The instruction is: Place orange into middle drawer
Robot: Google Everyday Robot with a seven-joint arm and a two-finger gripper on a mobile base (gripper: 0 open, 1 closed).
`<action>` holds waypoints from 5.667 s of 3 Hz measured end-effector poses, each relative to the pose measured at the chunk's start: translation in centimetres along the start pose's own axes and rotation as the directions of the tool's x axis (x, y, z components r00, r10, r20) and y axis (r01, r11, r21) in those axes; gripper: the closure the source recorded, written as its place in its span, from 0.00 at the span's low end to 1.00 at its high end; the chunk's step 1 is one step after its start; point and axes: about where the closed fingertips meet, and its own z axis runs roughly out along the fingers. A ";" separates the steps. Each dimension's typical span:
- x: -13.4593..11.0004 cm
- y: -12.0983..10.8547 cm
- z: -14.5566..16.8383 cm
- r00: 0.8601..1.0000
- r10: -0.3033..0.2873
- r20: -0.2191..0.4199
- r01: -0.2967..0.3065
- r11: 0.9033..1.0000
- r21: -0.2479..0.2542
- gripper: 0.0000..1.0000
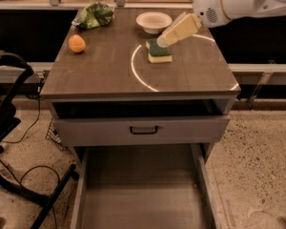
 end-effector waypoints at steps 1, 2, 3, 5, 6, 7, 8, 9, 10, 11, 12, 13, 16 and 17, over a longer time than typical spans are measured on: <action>-2.7 0.3 5.7 0.999 -0.006 0.037 0.007 0.999 -0.038 0.00; -5.4 0.6 12.8 0.998 -0.005 0.065 0.011 0.996 -0.092 0.00; -8.5 3.0 22.5 0.997 -0.001 0.074 0.015 0.980 -0.198 0.00; -9.3 6.8 31.6 0.993 0.069 0.100 -0.037 0.955 -0.296 0.00; -8.5 7.5 34.6 0.985 0.120 0.123 -0.077 0.948 -0.309 0.00; -7.6 8.0 36.6 0.979 0.154 0.134 -0.106 0.945 -0.310 0.07; -7.7 8.2 36.7 0.980 0.151 0.131 -0.103 0.943 -0.315 0.30; -7.7 8.5 36.9 0.980 0.151 0.130 -0.103 0.942 -0.320 0.52; -7.7 9.0 37.3 0.980 0.152 0.128 -0.103 0.939 -0.327 0.83; -7.7 9.2 37.5 0.980 0.152 0.126 -0.103 0.938 -0.331 1.00; -7.9 9.1 37.0 0.981 0.149 0.128 -0.100 0.940 -0.327 1.00; -9.5 8.6 32.8 0.982 0.129 0.137 -0.084 0.953 -0.292 1.00; -15.4 12.4 10.0 0.922 0.134 0.363 -0.125 0.991 -0.047 1.00; -1.4 16.2 8.6 0.944 0.271 0.188 -0.264 0.963 -0.063 1.00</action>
Offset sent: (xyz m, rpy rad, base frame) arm 0.1281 0.2235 -0.0324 0.0887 0.0325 0.1999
